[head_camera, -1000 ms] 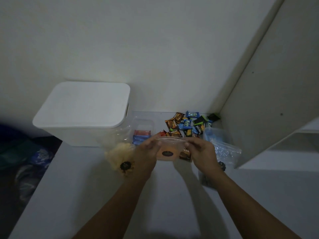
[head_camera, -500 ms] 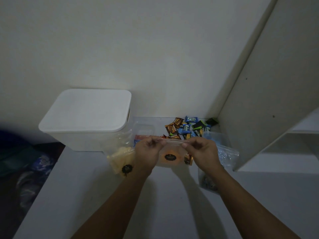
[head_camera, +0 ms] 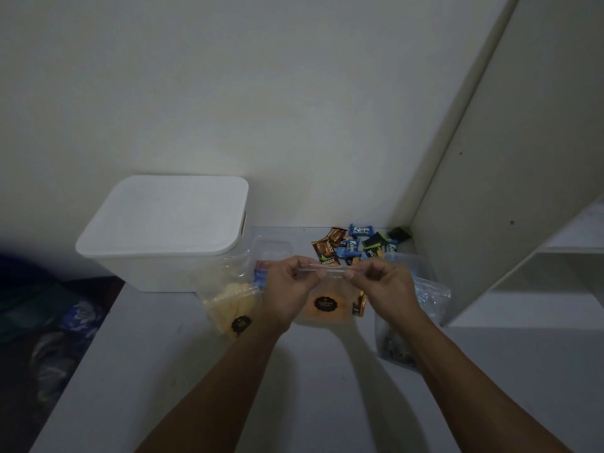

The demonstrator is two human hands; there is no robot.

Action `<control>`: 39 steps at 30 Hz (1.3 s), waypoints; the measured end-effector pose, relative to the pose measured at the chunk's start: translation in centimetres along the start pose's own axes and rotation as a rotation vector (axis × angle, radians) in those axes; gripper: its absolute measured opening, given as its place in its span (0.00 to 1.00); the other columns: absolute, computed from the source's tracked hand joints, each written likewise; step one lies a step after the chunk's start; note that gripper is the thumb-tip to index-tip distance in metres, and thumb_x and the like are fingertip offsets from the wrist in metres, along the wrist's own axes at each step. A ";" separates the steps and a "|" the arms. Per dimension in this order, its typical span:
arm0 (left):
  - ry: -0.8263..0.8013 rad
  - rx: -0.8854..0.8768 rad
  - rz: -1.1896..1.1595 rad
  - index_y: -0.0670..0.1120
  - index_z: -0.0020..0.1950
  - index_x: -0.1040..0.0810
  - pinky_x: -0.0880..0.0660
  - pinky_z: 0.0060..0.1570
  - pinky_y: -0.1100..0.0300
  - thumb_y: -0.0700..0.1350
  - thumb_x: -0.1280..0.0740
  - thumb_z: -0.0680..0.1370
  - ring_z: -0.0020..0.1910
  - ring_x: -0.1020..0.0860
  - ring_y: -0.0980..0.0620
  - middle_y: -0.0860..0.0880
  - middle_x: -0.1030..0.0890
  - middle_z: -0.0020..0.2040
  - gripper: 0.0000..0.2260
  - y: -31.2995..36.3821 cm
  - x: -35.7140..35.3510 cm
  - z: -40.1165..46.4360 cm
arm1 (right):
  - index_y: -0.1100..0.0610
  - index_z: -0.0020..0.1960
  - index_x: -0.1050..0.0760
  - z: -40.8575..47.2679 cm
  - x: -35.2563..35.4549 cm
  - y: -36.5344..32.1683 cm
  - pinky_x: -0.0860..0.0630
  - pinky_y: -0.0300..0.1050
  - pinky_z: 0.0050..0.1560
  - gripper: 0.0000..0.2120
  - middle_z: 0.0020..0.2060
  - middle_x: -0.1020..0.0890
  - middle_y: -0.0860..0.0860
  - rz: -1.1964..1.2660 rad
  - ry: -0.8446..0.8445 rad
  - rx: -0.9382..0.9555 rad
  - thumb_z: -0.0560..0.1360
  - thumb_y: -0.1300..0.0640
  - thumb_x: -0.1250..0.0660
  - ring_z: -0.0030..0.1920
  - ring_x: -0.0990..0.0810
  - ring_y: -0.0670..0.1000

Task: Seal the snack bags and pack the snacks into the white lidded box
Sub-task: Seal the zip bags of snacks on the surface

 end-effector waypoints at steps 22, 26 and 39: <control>0.015 -0.017 0.106 0.44 0.43 0.17 0.21 0.43 0.58 0.39 0.27 0.71 0.41 0.19 0.51 0.48 0.16 0.40 0.02 0.9 -0.5 -0.2 | 0.48 0.37 0.23 0.1 -0.9 -1.9 0.30 0.35 0.34 0.12 0.32 0.21 0.46 -0.276 -0.037 0.095 0.74 0.62 0.30 0.33 0.25 0.43; 0.048 -0.015 0.102 0.45 0.41 0.18 0.26 0.36 0.66 0.37 0.28 0.72 0.35 0.22 0.57 0.51 0.19 0.36 0.04 0.7 0.1 0.1 | 0.49 0.38 0.23 0.2 -0.8 -1.6 0.30 0.35 0.35 0.10 0.32 0.21 0.46 -0.240 -0.035 0.100 0.74 0.62 0.30 0.34 0.25 0.43; 0.071 -0.019 0.096 0.41 0.42 0.17 0.22 0.40 0.61 0.37 0.28 0.72 0.37 0.20 0.54 0.48 0.17 0.38 0.01 0.5 0.6 -0.1 | 0.53 0.40 0.21 0.2 -1.5 -1.2 0.30 0.29 0.33 0.06 0.33 0.21 0.45 -0.246 -0.065 0.087 0.73 0.62 0.30 0.33 0.25 0.38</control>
Point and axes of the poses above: each hand's wrist, its own z-axis towards the middle knuckle, its own x-axis out of the back of the hand, y = z × x, the point moved 10 cm from there along z, towards the middle knuckle
